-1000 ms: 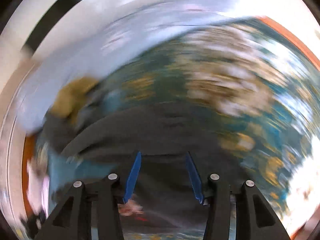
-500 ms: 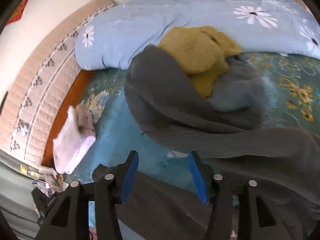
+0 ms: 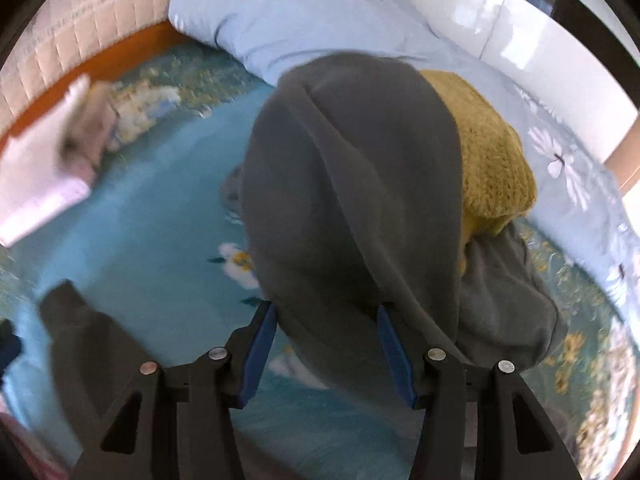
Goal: Fold clothes
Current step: 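Grasp the sweatpants waistband with the right gripper while the left gripper holds the leg cuff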
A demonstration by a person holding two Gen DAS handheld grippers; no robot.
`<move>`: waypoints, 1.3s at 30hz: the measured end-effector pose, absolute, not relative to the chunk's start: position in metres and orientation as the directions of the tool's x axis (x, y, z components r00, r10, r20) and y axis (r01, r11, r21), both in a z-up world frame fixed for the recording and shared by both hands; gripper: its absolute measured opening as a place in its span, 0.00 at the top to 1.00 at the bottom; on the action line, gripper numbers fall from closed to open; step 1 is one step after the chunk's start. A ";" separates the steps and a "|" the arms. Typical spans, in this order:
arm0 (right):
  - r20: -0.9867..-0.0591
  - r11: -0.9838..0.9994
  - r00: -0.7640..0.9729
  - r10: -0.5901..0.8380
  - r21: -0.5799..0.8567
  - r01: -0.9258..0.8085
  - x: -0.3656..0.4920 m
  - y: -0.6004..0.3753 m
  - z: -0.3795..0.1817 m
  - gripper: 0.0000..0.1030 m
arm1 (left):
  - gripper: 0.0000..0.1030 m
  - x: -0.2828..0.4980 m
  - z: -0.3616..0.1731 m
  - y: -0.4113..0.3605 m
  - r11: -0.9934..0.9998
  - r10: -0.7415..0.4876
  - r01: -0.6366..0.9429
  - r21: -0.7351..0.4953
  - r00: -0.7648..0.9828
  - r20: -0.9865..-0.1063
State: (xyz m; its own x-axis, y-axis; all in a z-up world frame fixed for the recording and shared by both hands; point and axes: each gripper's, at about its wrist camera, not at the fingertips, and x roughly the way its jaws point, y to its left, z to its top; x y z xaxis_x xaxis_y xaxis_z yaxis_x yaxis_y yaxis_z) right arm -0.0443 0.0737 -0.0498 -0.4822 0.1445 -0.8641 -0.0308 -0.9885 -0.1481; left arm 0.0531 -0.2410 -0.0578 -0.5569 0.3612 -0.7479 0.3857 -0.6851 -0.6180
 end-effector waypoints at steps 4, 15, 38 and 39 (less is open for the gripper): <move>-0.861 -0.978 -0.465 0.205 -0.200 -0.061 -0.053 0.079 -0.046 0.75 | 0.58 0.054 -0.061 -0.244 -0.667 0.367 0.401 -0.628 -0.557 -0.745; -0.787 -0.995 -0.616 -0.043 -0.020 0.095 -0.001 0.083 0.065 0.94 | 0.58 0.066 -0.050 -0.249 -0.643 0.382 0.389 -0.660 -0.584 -0.716; -0.810 -0.901 -0.476 -0.342 0.427 -0.080 0.104 0.145 -0.016 0.94 | 0.58 0.052 -0.091 -0.145 -0.461 0.730 0.385 -0.800 -0.348 -0.588; -0.802 -0.880 -0.475 -0.361 0.462 -0.111 0.102 0.152 -0.018 0.94 | 0.58 0.052 -0.095 -0.136 -0.427 0.754 0.401 -0.811 -0.337 -0.564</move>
State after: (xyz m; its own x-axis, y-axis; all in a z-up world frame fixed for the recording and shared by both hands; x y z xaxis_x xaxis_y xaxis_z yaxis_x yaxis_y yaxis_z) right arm 0.1021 0.1518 -0.0180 -0.4754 -0.3614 -0.8021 -0.1115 -0.8796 0.4624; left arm 0.0520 -0.1359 -0.0953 -0.3372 0.7540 -0.5637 0.4012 -0.4266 -0.8106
